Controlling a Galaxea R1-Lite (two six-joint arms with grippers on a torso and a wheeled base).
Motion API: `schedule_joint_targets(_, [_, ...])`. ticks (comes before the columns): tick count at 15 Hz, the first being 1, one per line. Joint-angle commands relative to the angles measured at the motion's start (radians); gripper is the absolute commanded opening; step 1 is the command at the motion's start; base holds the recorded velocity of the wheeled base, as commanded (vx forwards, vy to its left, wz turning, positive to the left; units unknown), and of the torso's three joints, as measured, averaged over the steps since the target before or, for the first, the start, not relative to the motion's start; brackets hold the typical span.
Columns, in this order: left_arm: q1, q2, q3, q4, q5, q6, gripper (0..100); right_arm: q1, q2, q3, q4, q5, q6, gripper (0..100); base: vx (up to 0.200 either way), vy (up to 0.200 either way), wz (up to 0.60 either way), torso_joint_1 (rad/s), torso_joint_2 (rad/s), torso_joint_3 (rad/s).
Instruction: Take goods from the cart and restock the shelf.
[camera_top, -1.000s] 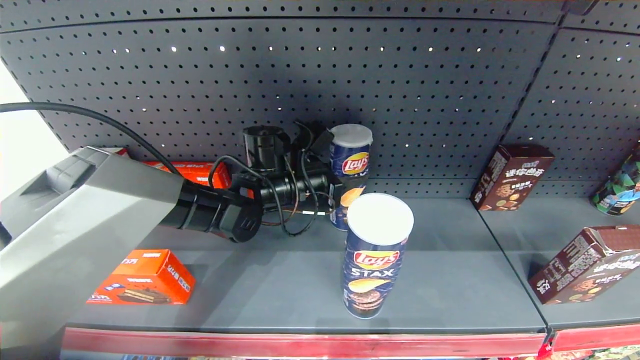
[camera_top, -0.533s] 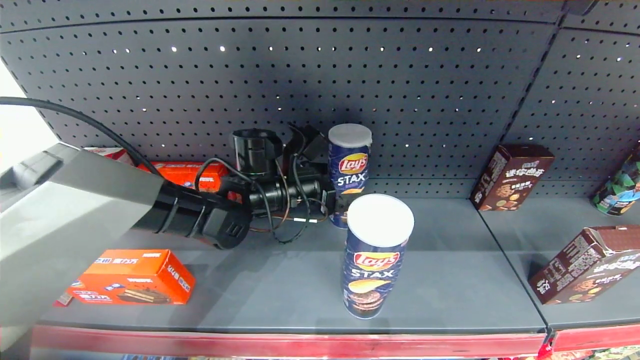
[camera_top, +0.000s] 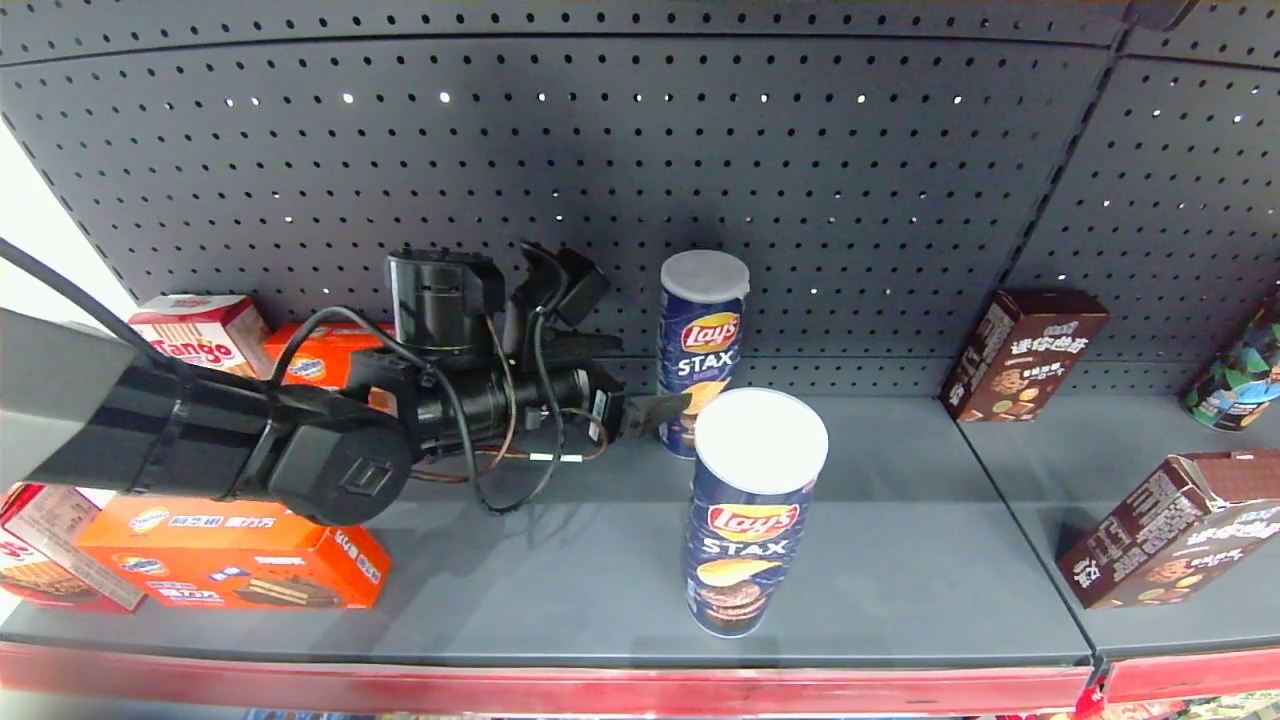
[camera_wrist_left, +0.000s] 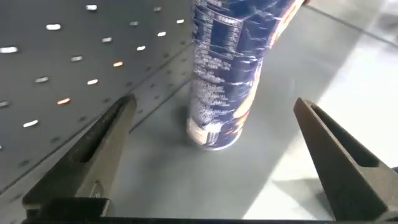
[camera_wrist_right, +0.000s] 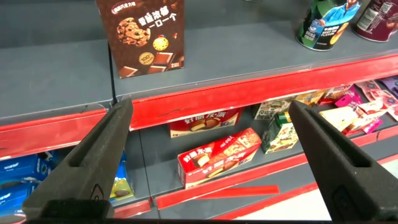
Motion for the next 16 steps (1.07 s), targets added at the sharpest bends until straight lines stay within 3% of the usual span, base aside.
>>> schedule_joint_targets(1, [0.0,-0.031,0.008,0.004,0.022,0.002,100,-0.001,0.001,0.0,0.0,0.0,-0.001,100,0.0,0.0,0.0,0.0,0.0,0.0])
schedule_joint_targets(8, [-0.005,0.006,-0.024,0.006,0.213,0.007,100,0.001,0.001,0.0,0.0,0.0,-0.001,100,0.0,0.0,0.0,0.0,0.0,0.0])
schedule_joint_targets(16, [-0.011,0.035,-0.05,-0.005,0.253,0.007,100,0.001,0.001,0.0,0.0,0.0,-0.001,100,0.0,0.0,0.0,0.0,0.0,0.0])
